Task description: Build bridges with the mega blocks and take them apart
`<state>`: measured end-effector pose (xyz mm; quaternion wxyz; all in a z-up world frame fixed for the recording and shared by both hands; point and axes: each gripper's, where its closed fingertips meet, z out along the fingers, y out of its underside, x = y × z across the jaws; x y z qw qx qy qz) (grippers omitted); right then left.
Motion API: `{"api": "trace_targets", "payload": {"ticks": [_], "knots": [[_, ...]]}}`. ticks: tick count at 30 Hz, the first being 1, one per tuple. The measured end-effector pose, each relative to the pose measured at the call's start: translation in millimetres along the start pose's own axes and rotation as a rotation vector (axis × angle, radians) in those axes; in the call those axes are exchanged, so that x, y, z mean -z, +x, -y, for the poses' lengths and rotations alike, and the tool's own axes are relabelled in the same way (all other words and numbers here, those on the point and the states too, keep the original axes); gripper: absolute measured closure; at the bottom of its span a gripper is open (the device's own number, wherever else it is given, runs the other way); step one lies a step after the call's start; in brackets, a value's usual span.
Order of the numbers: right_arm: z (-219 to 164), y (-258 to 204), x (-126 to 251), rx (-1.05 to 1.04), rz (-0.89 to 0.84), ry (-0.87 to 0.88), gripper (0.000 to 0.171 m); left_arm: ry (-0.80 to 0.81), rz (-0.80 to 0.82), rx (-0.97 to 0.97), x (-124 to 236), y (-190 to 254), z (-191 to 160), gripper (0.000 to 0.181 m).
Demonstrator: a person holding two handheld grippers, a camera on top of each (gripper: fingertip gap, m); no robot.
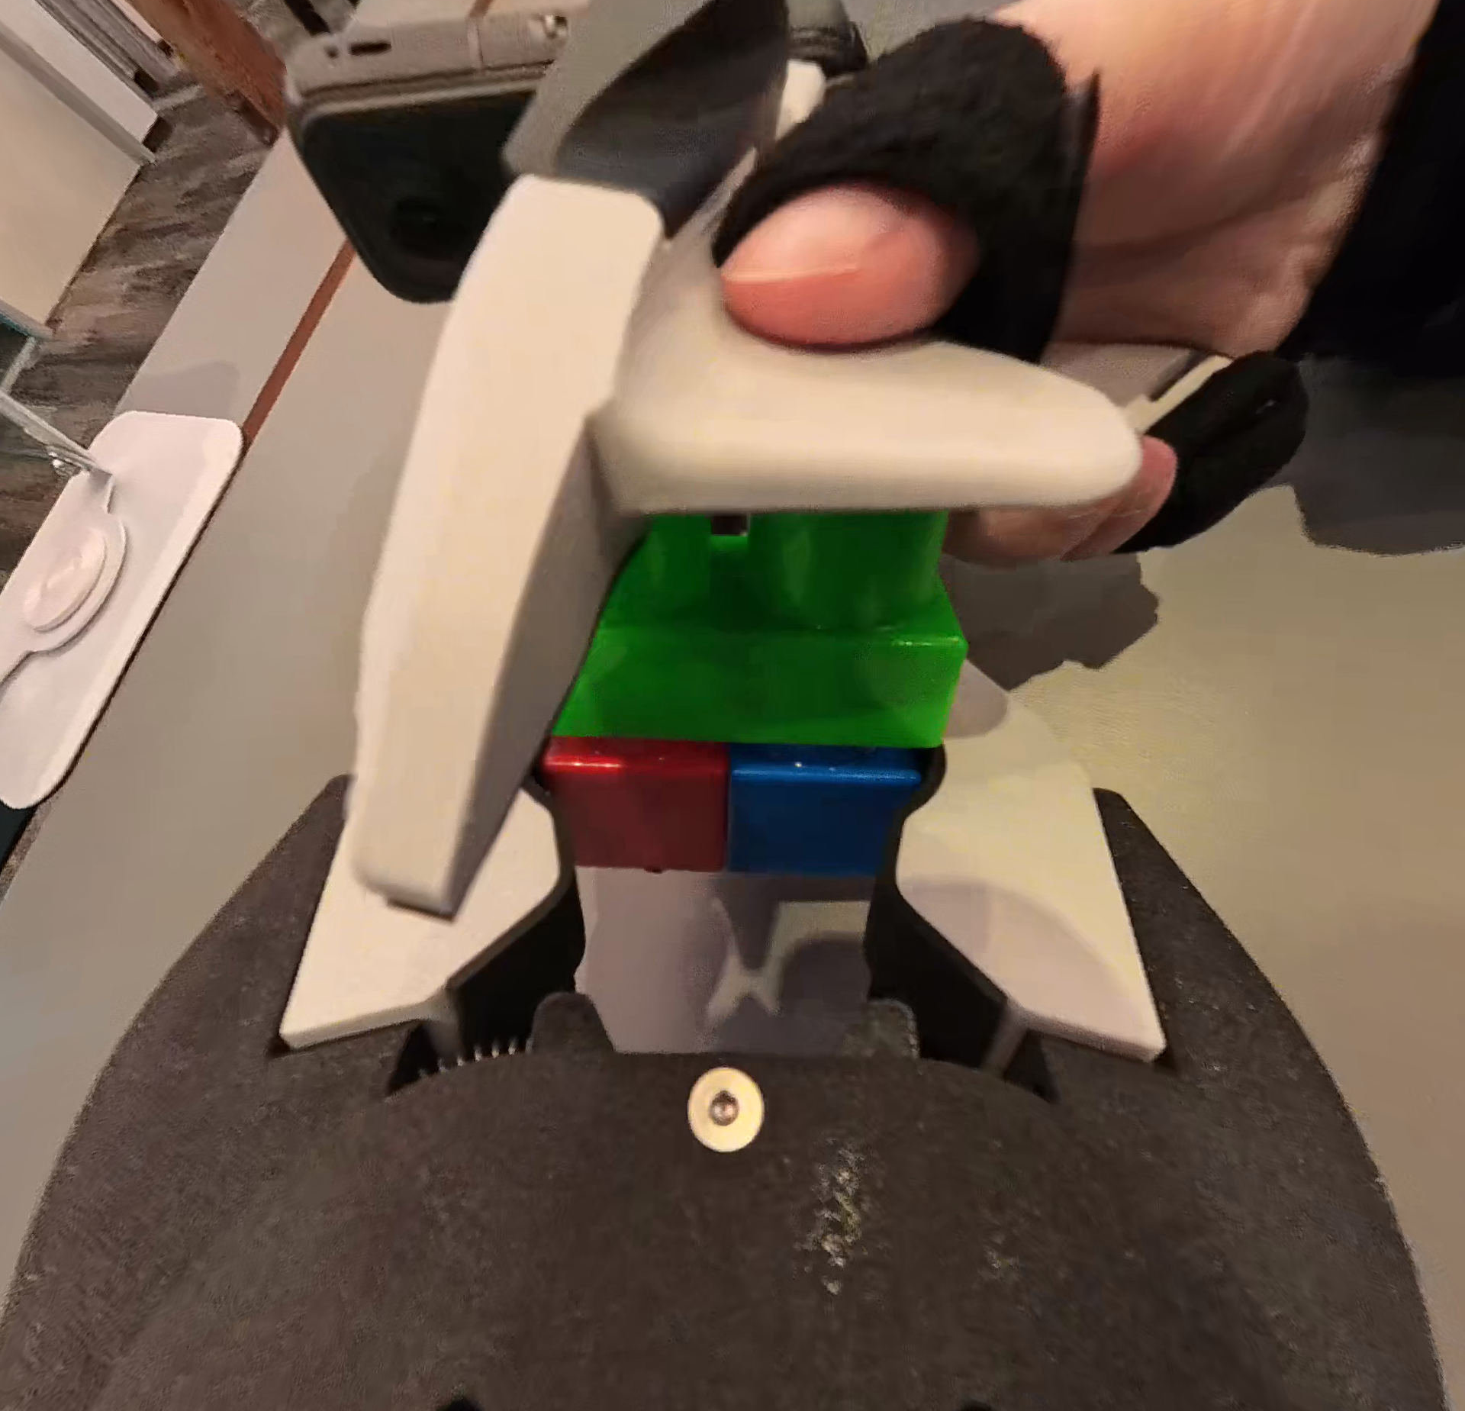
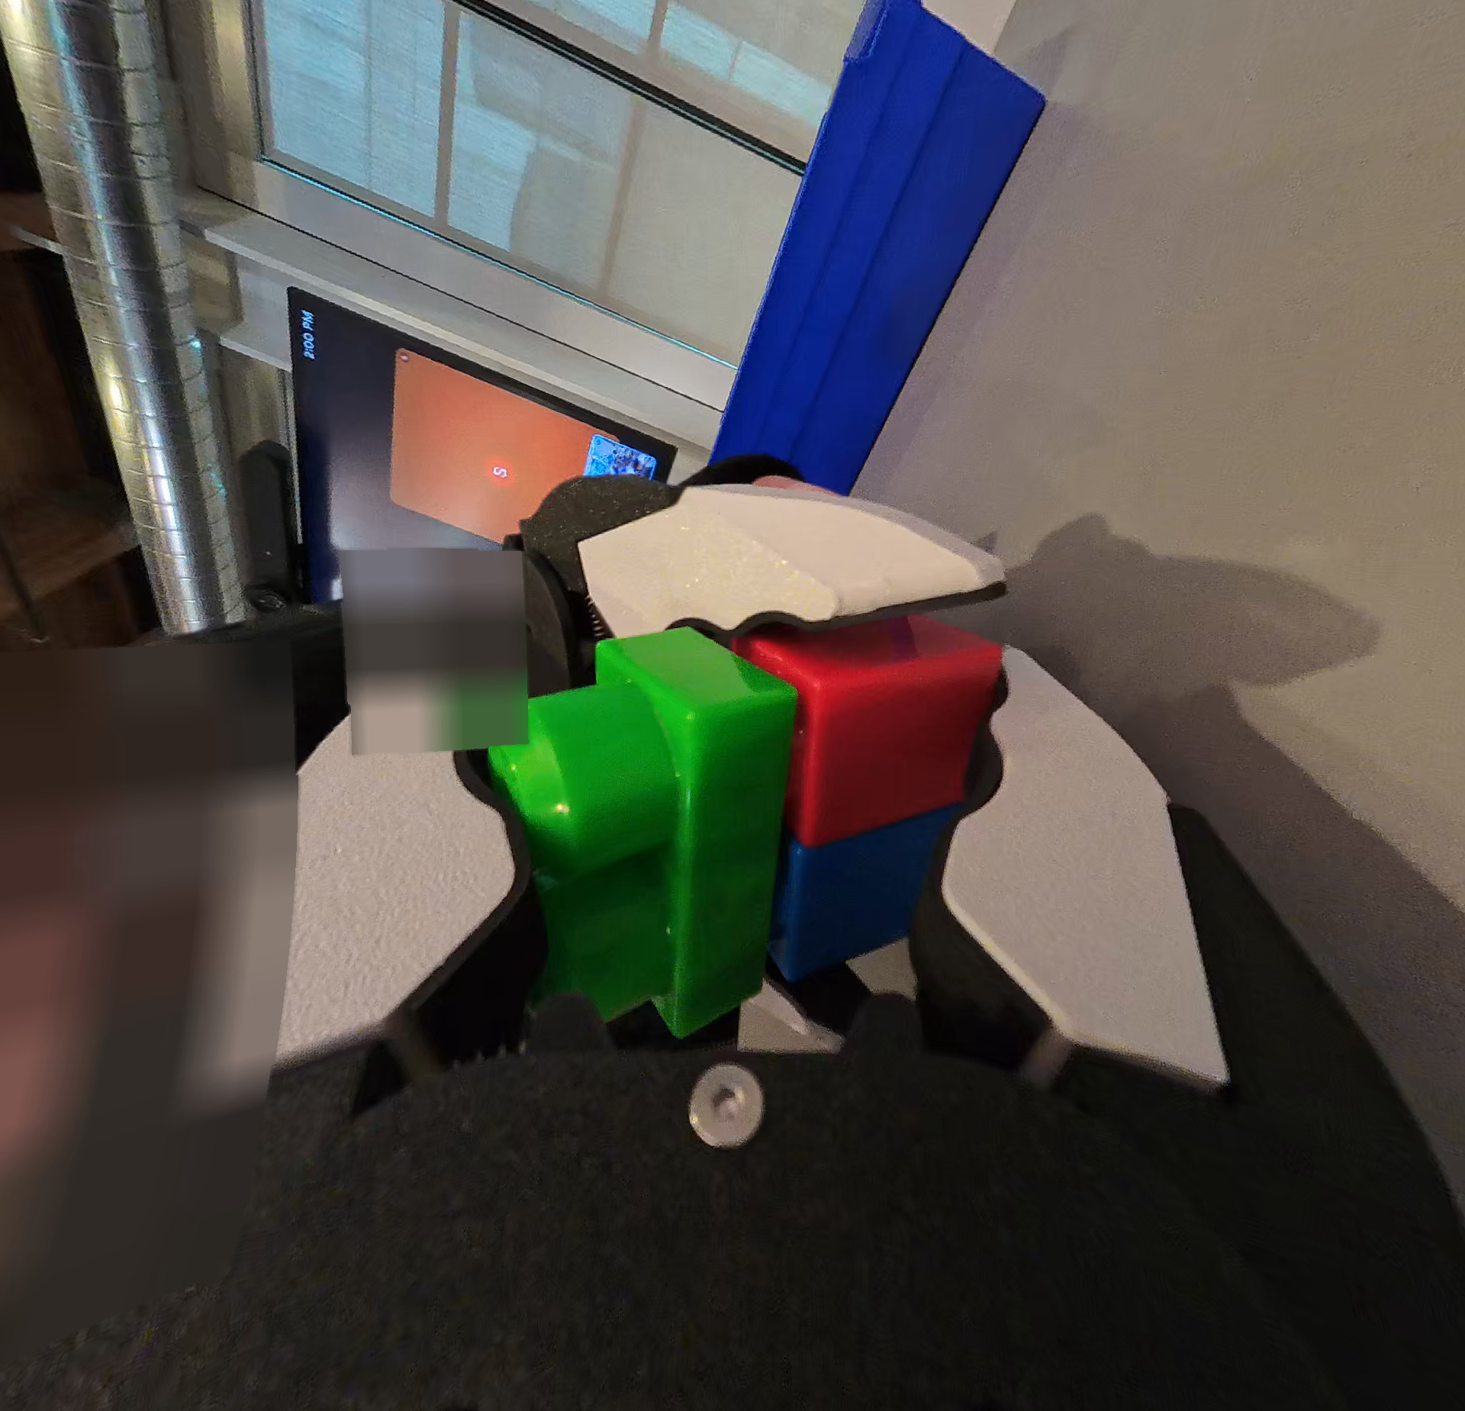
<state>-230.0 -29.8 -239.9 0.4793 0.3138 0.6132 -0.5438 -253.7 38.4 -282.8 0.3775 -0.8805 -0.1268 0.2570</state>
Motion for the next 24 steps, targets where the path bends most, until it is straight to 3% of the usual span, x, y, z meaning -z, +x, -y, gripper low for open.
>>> {"api": "trace_targets", "payload": {"ticks": [24], "knots": [[3,-29,10,-0.097,0.228,0.033,0.059,0.175,0.008,0.052,18,-5,25,0.092]]}}
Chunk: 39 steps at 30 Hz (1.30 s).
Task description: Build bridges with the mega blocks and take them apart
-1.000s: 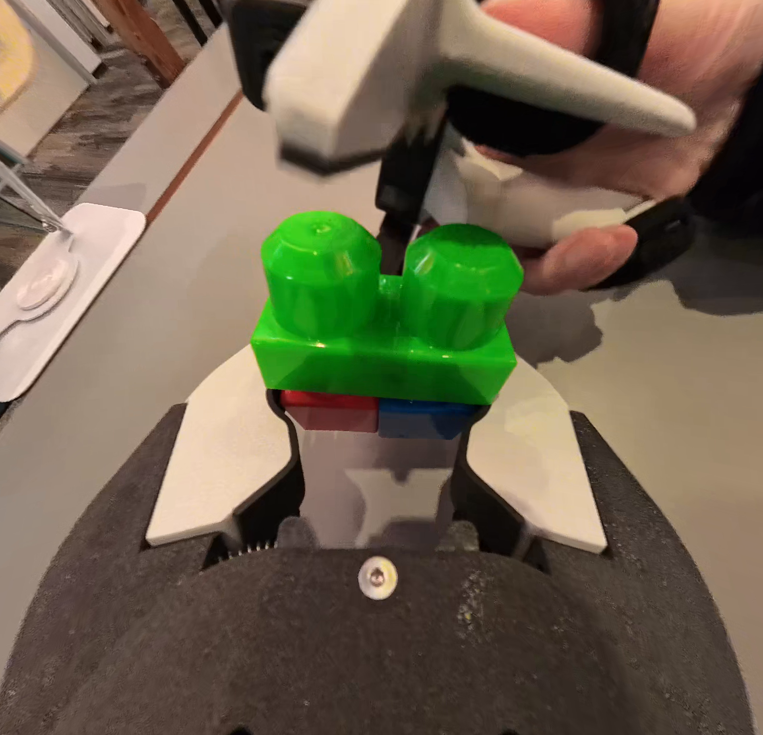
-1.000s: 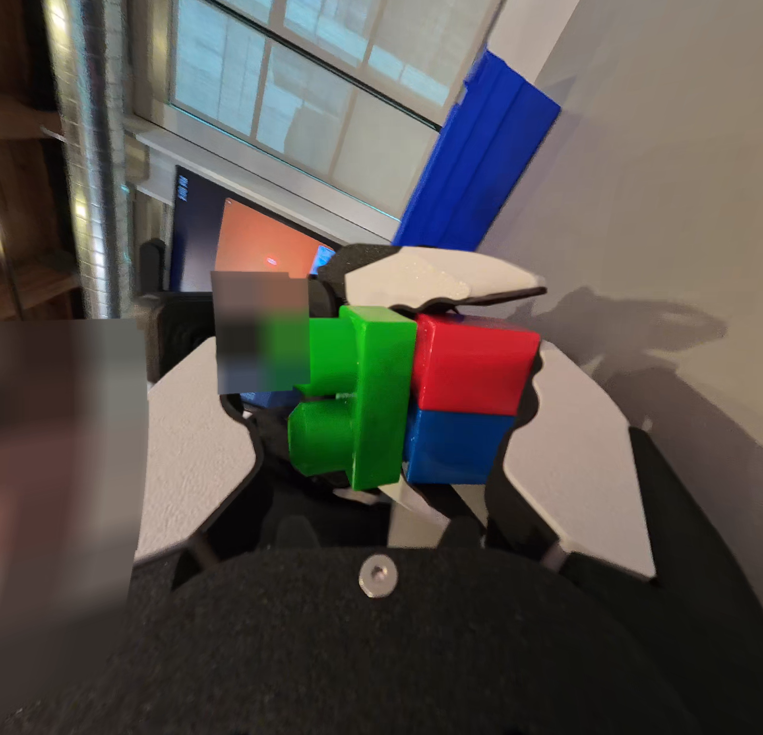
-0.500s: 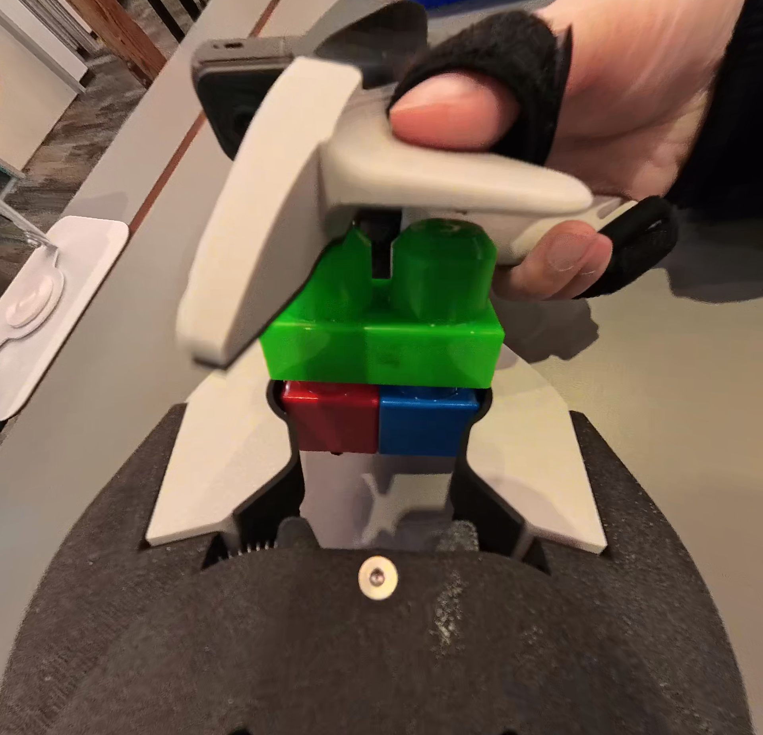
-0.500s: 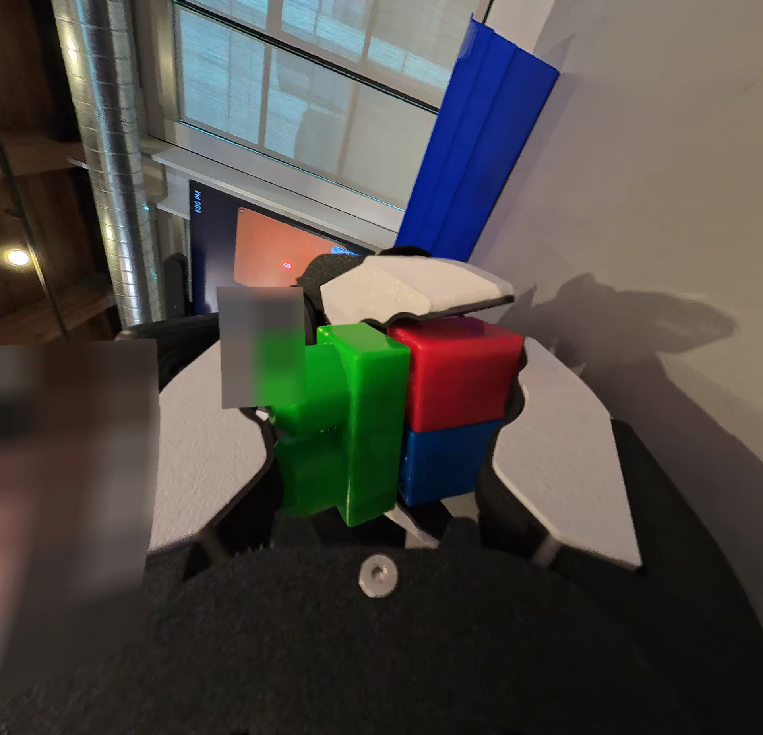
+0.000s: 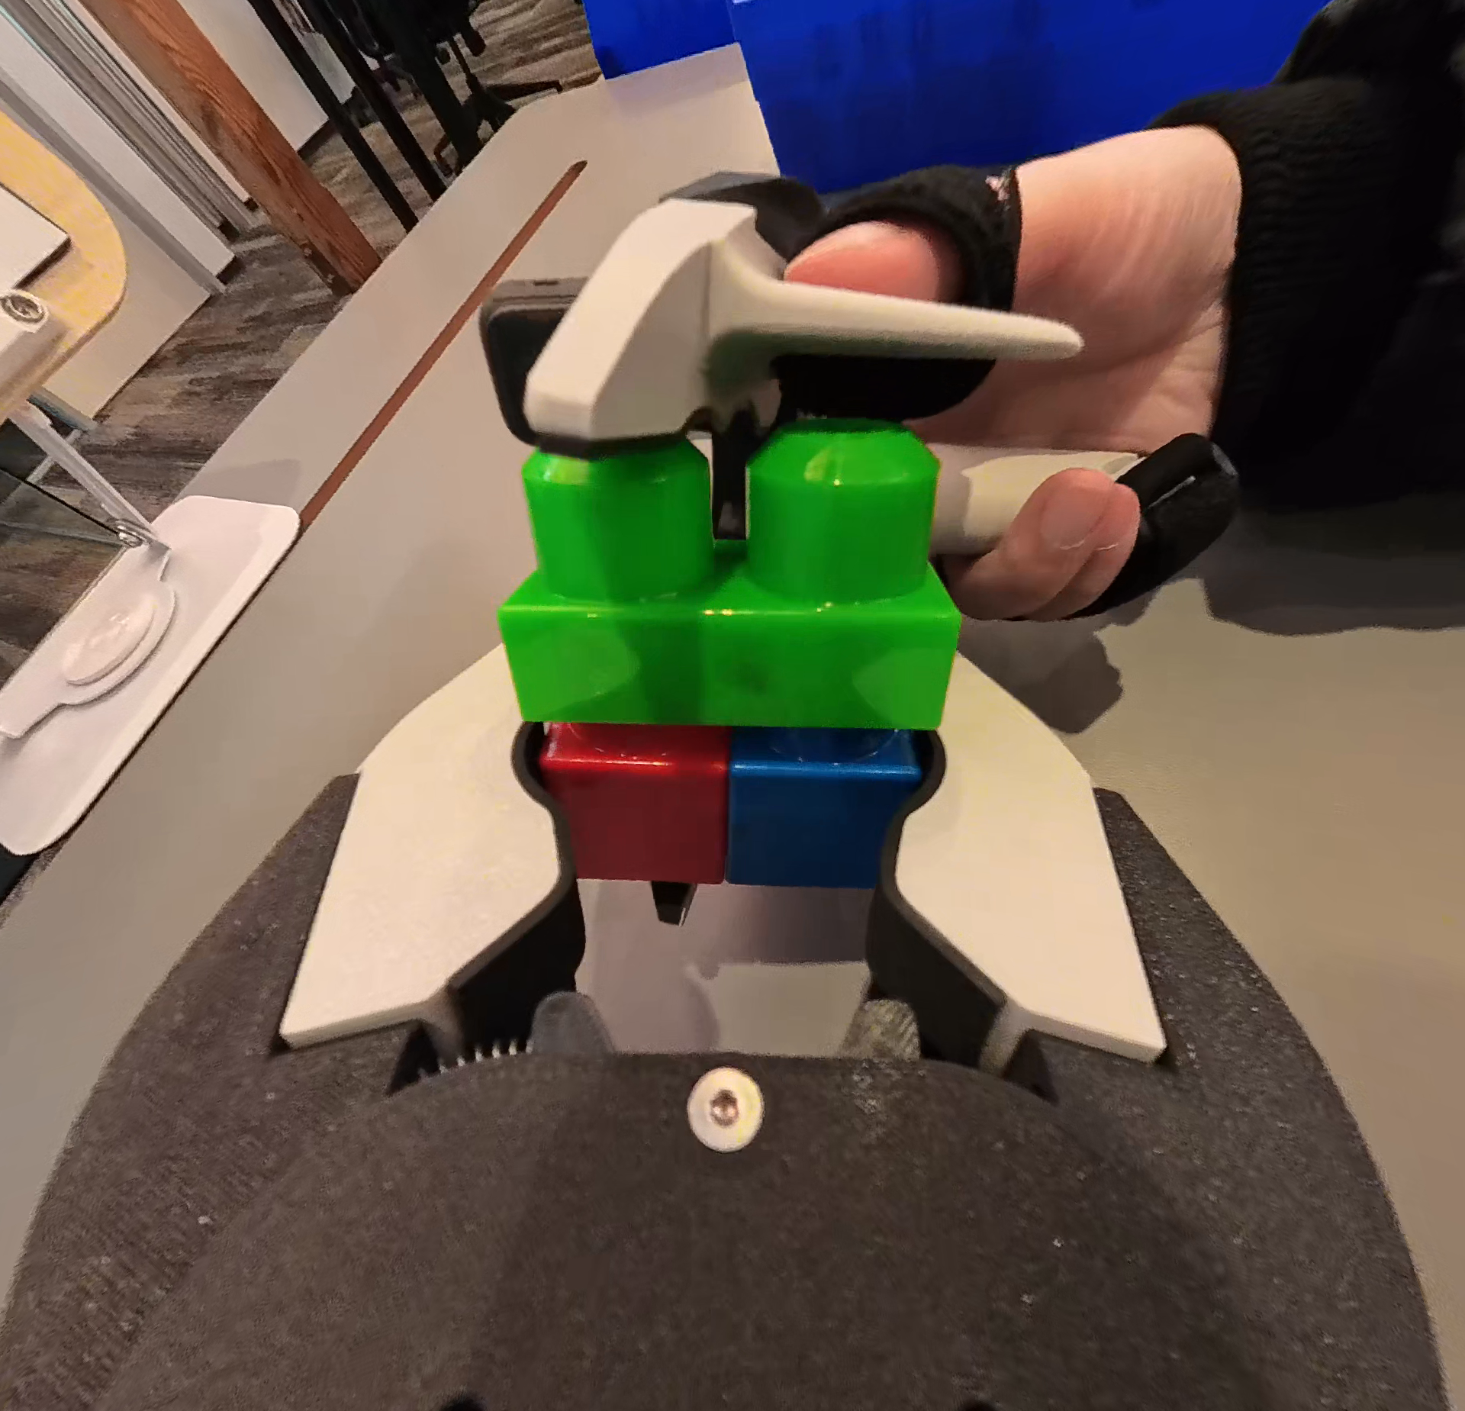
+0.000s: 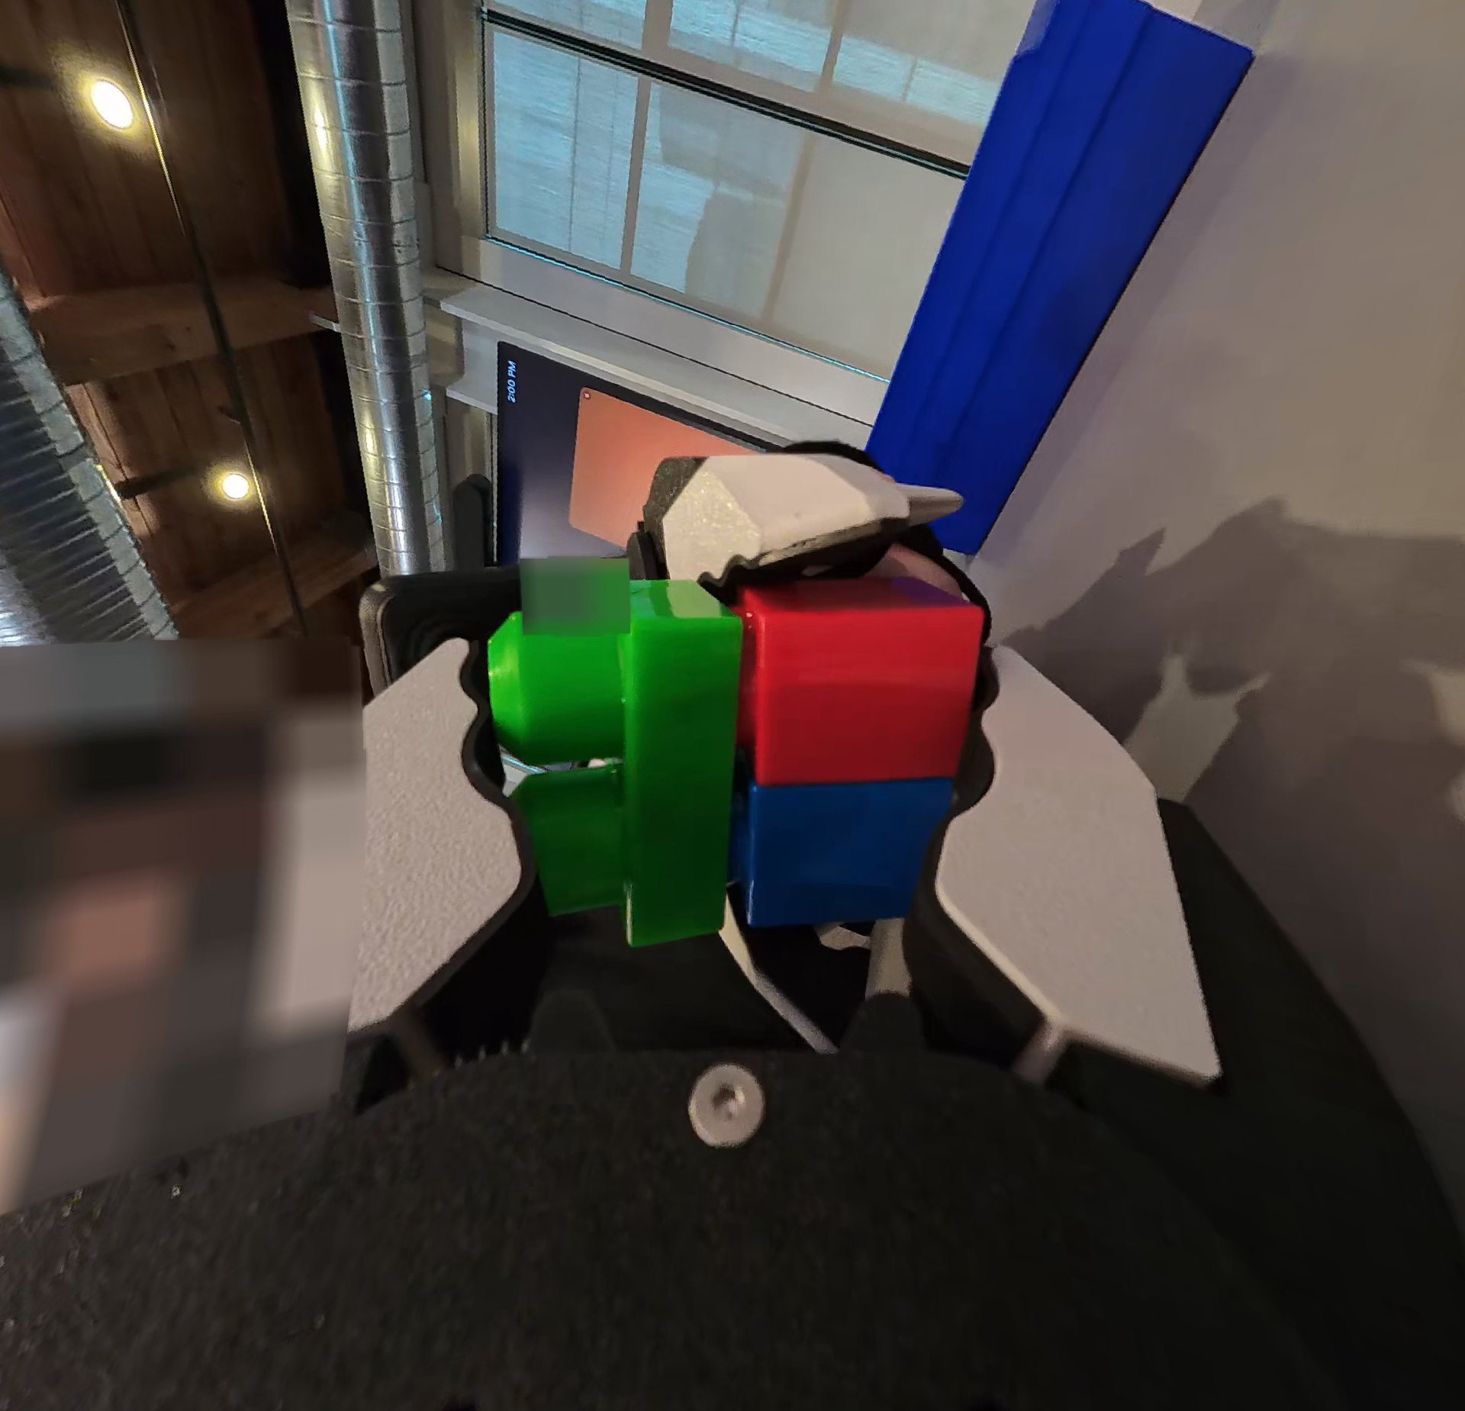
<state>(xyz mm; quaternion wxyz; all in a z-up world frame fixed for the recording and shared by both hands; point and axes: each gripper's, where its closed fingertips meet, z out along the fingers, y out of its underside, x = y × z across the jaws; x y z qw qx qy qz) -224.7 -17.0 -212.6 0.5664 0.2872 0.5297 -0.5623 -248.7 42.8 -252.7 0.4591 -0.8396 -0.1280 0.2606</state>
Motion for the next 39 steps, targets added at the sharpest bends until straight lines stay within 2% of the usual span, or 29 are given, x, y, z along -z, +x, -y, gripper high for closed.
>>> {"api": "trace_targets", "payload": {"ticks": [9,18,25,28,39], "knots": [[-5,-11,-5,-0.002,0.067,-0.023,0.054,0.051,-0.014,-0.004,4,4,10,0.092],[-10,-7,-7,0.012,0.033,-0.044,0.049,0.02,-0.029,-0.016,1,8,5,0.092],[-9,-8,-8,0.019,0.05,-0.045,0.051,0.02,-0.015,-0.025,1,7,7,0.092],[-6,-8,-6,0.032,0.056,-0.033,0.06,0.032,-0.004,-0.026,2,5,8,0.092],[-3,-11,-9,0.084,0.028,-0.012,0.061,0.058,0.034,-0.048,5,1,13,0.092]]}}
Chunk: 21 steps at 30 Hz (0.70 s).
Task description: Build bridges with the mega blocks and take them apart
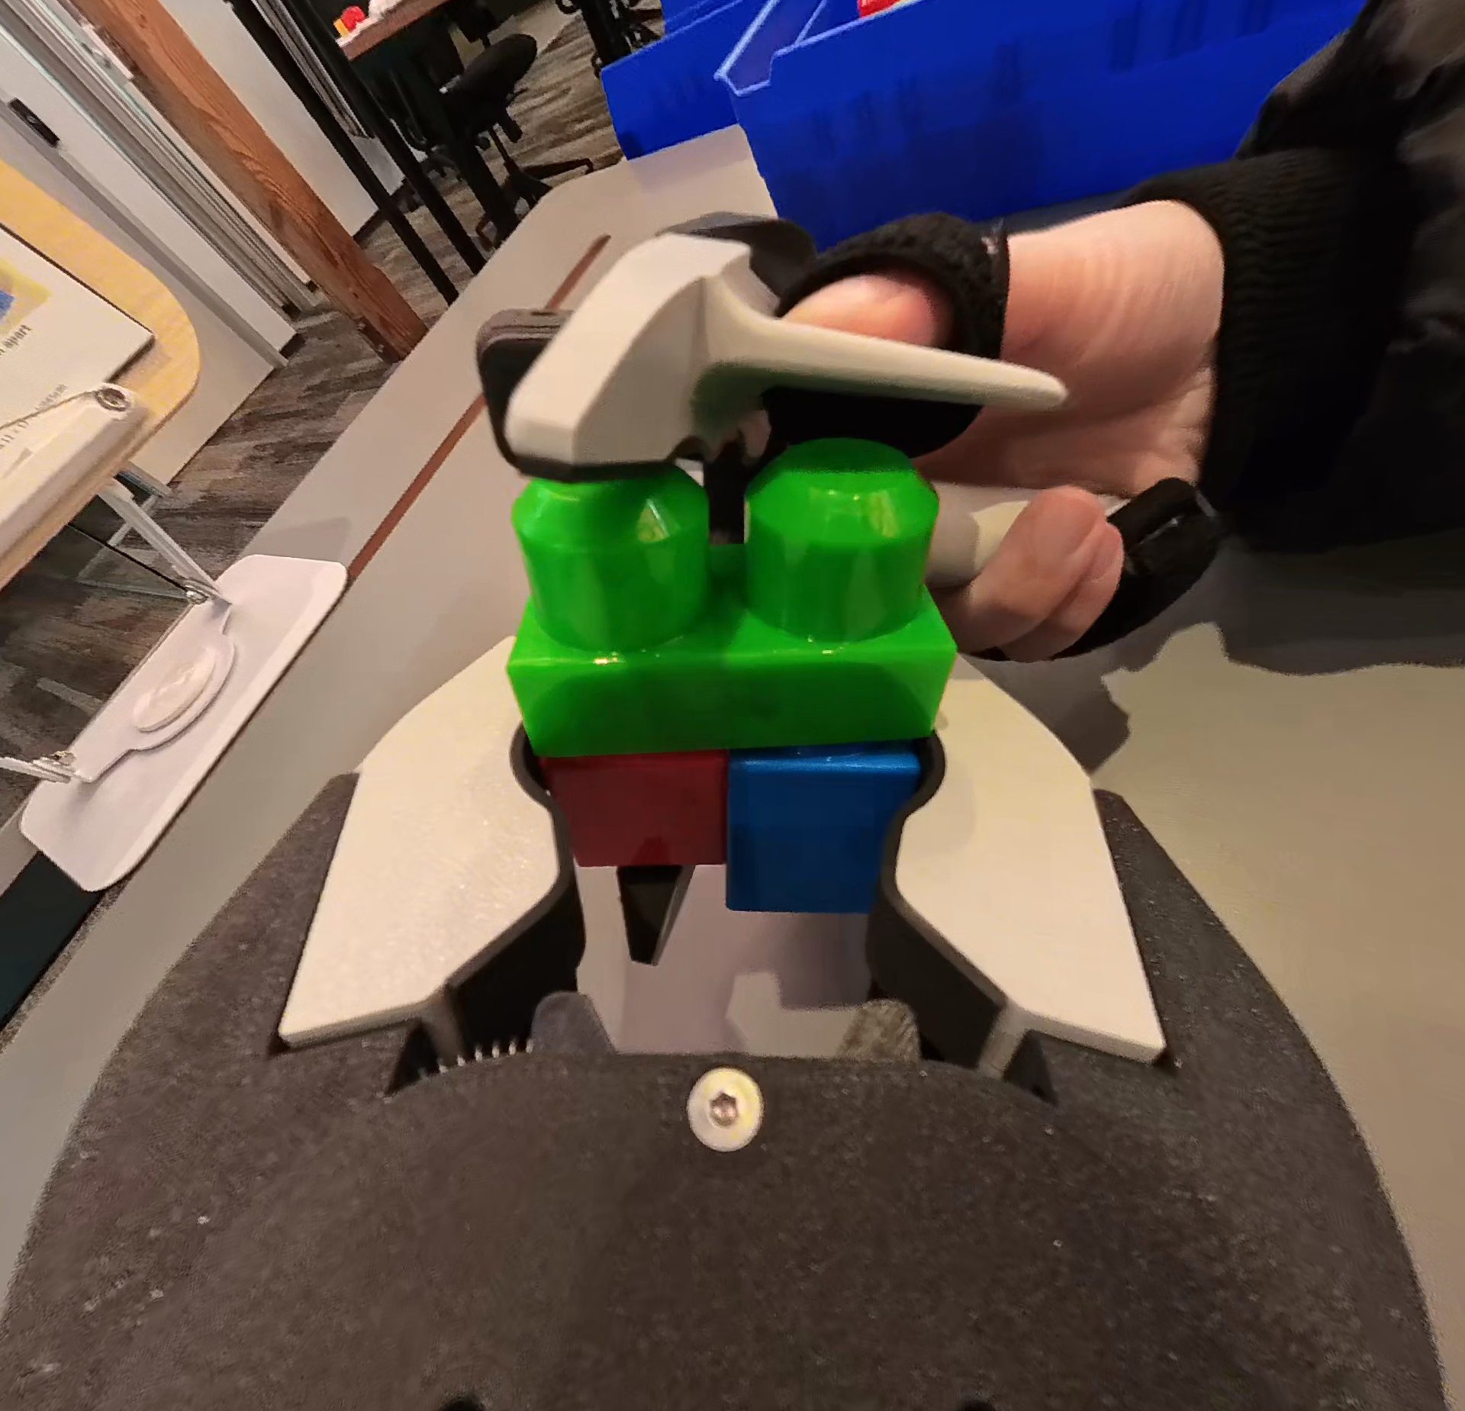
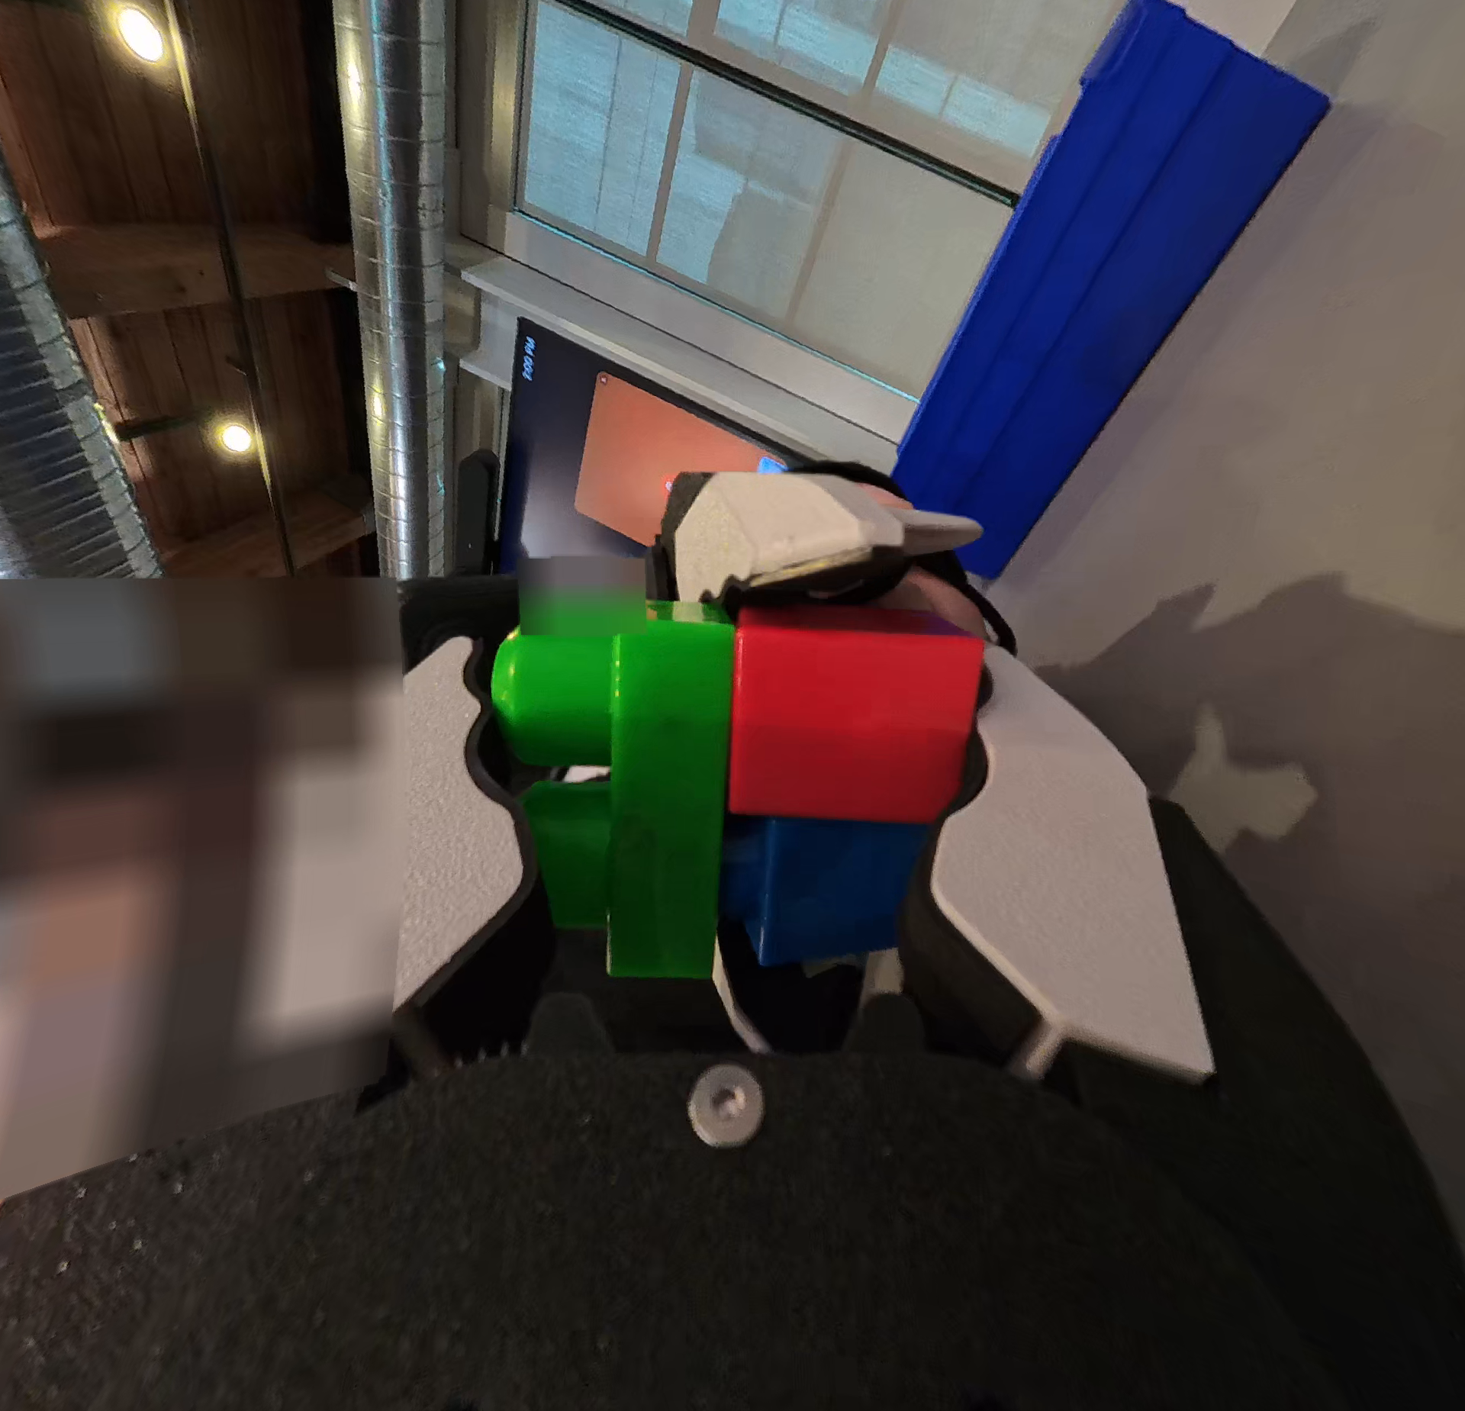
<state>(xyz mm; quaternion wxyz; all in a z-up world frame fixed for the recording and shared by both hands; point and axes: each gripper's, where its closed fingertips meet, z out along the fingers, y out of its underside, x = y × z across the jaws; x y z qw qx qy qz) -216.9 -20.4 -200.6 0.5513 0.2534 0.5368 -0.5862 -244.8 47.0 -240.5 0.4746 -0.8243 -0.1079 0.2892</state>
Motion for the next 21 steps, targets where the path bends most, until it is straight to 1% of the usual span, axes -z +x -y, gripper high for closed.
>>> {"api": "trace_targets", "payload": {"ticks": [2,4,6,8,10,12,13,16,21], "knots": [[0,-5,-2,-0.009,0.028,0.004,0.061,0.025,0.003,0.004,2,-1,5,0.092],[-5,-3,-2,0.021,-0.018,-0.03,0.037,0.06,0.009,0.024,6,-2,11,0.092],[-10,1,1,0.054,-0.084,-0.057,0.032,0.066,0.041,0.024,9,-9,11,0.092],[-14,-3,3,0.064,-0.089,-0.069,0.033,0.028,0.069,0.026,10,-17,4,0.092],[-17,-3,1,0.075,-0.104,-0.092,0.04,-0.015,0.091,0.004,8,-21,-5,0.092],[-23,3,-1,0.048,-0.123,-0.125,0.051,-0.004,0.09,-0.005,7,-19,-4,0.092],[-24,3,-2,0.026,-0.104,-0.125,0.055,0.009,0.083,-0.007,7,-17,-1,0.092],[-24,-2,-4,-0.032,-0.023,-0.116,0.056,0.038,0.067,-0.004,9,-15,3,0.092],[-23,2,-3,-0.009,-0.046,-0.118,0.057,0.023,0.074,-0.006,7,-16,-1,0.092]]}}
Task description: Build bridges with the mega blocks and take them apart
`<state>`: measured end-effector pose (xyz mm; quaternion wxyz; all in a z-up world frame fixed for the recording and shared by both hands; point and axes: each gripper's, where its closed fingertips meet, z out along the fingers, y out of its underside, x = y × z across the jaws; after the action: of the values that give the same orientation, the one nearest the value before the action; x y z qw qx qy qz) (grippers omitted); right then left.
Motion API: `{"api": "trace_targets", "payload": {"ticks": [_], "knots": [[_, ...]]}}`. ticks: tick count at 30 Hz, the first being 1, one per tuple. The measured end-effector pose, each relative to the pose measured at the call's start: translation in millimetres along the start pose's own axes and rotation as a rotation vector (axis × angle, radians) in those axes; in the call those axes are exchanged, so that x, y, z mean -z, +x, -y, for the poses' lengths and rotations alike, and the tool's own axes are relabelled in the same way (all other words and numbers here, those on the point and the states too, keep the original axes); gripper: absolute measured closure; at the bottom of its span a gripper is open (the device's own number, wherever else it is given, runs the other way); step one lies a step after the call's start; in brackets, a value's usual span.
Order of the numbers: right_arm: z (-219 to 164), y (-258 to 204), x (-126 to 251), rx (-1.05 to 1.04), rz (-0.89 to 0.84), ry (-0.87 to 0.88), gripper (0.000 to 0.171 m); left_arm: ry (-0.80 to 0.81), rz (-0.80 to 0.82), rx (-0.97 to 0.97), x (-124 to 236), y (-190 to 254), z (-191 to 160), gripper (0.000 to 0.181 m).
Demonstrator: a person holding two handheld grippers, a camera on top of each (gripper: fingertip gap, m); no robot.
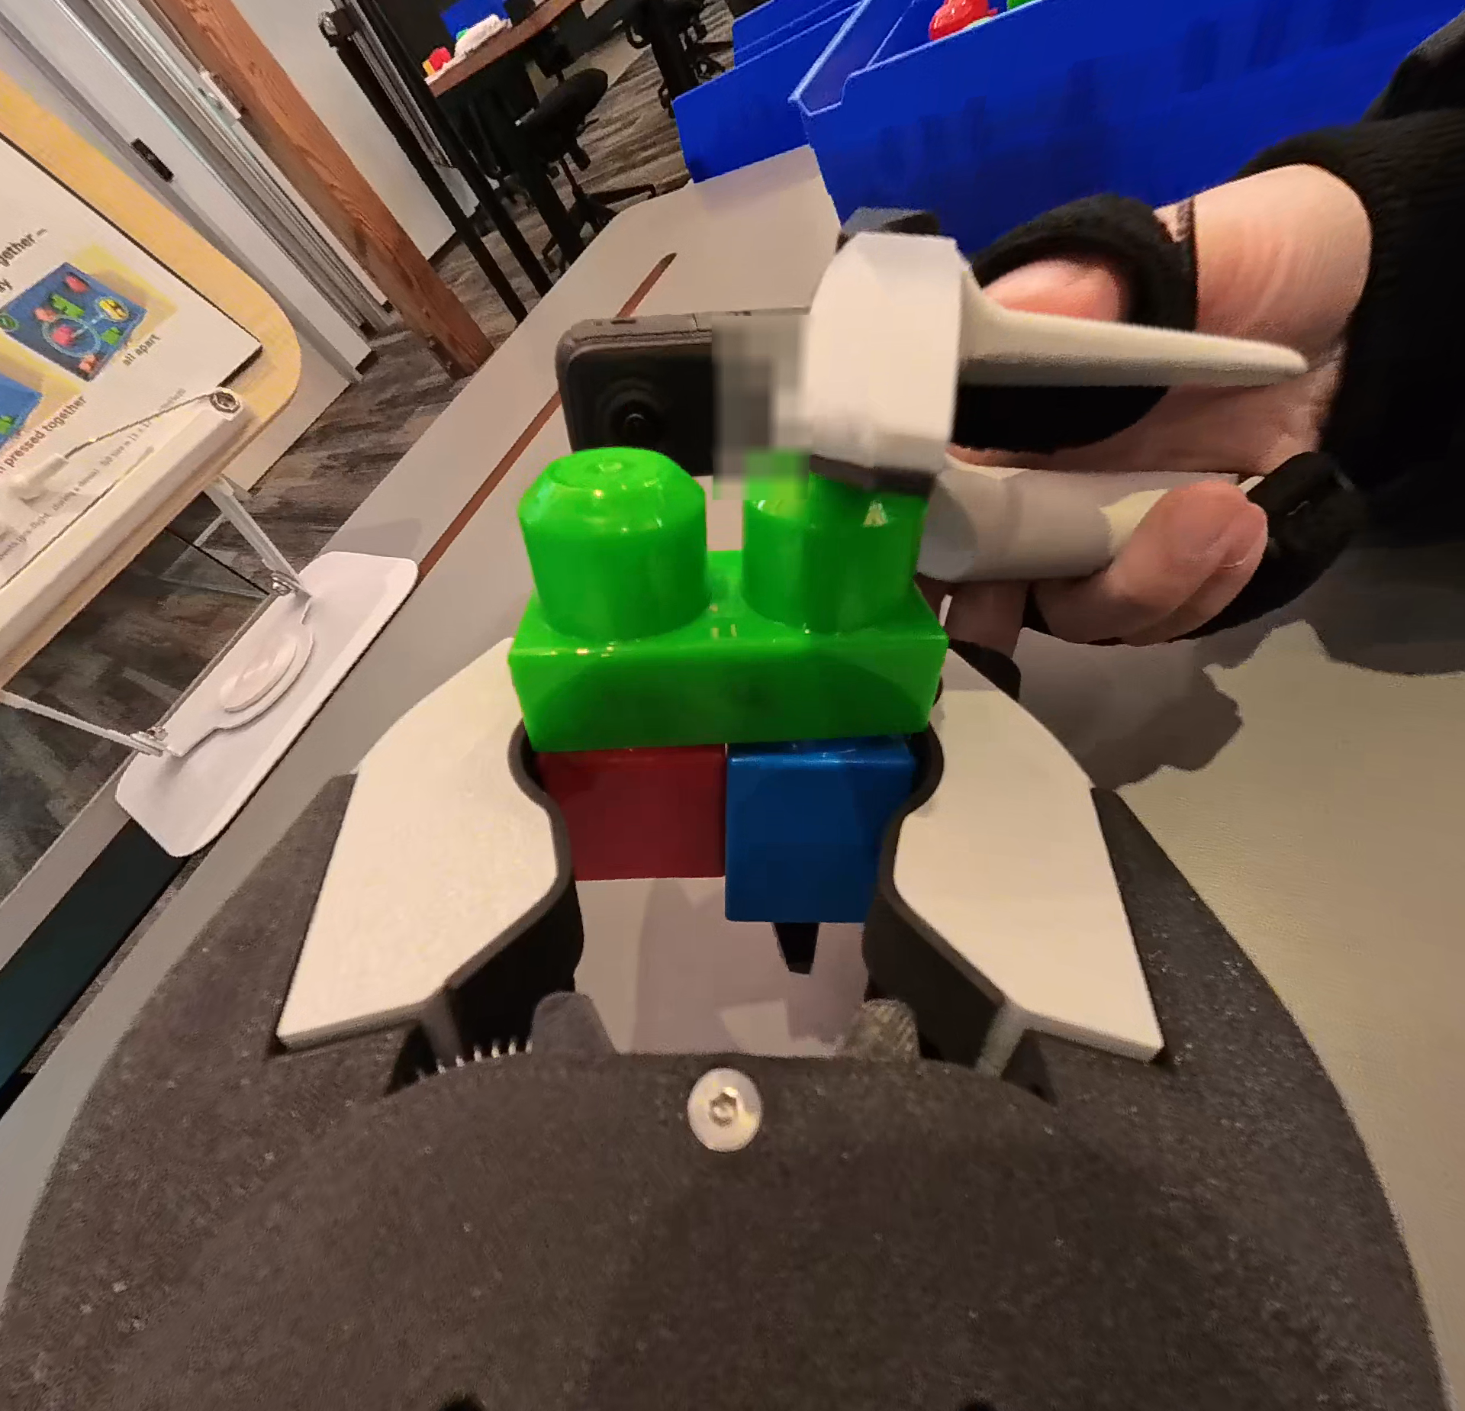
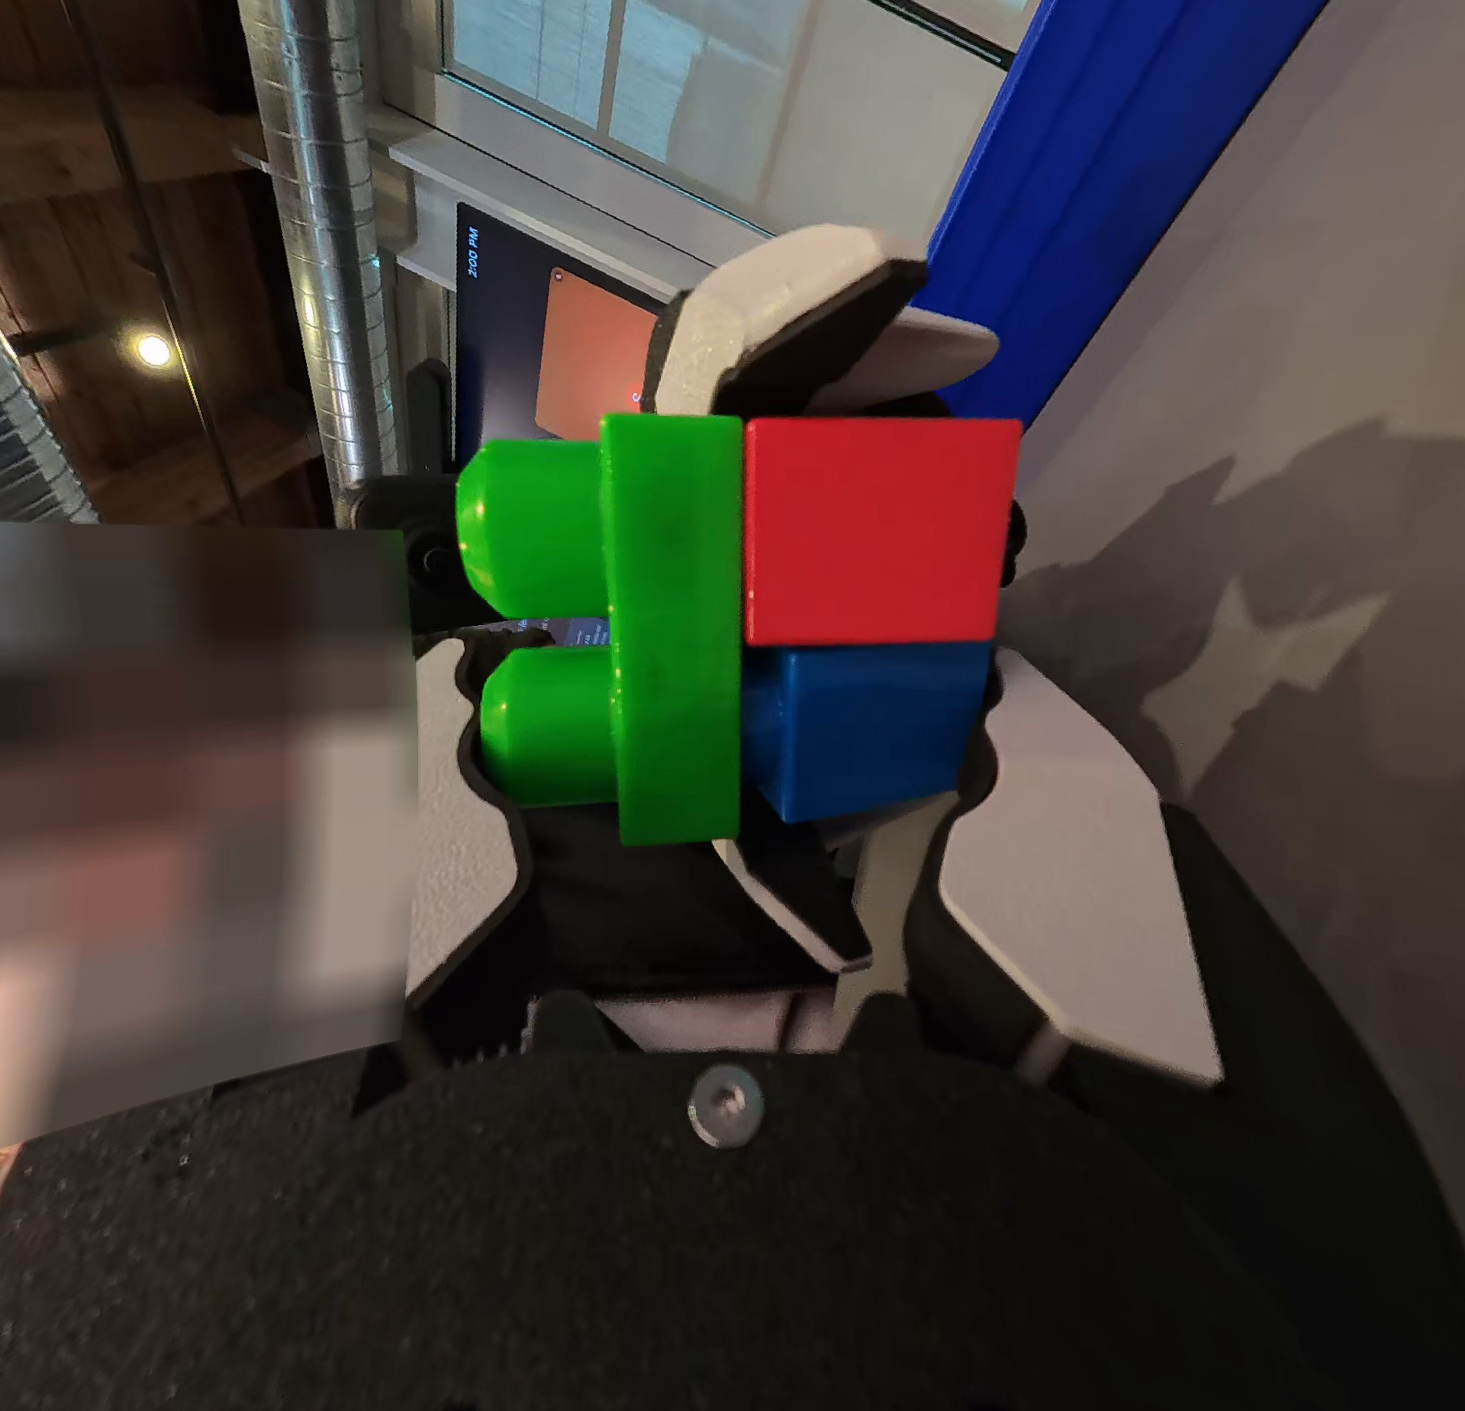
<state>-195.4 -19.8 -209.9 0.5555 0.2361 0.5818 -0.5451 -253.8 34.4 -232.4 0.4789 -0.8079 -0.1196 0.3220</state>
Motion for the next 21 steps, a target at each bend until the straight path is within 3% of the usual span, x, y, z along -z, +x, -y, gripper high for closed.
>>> {"api": "trace_targets", "payload": {"ticks": [5,21], "knots": [[1,-4,1,0.039,0.009,-0.006,0.066,0.019,0.013,-0.019,3,-2,4,0.092],[10,1,3,0.021,0.002,0.065,0.064,0.013,0.004,0.018,1,-6,-1,0.092]]}}
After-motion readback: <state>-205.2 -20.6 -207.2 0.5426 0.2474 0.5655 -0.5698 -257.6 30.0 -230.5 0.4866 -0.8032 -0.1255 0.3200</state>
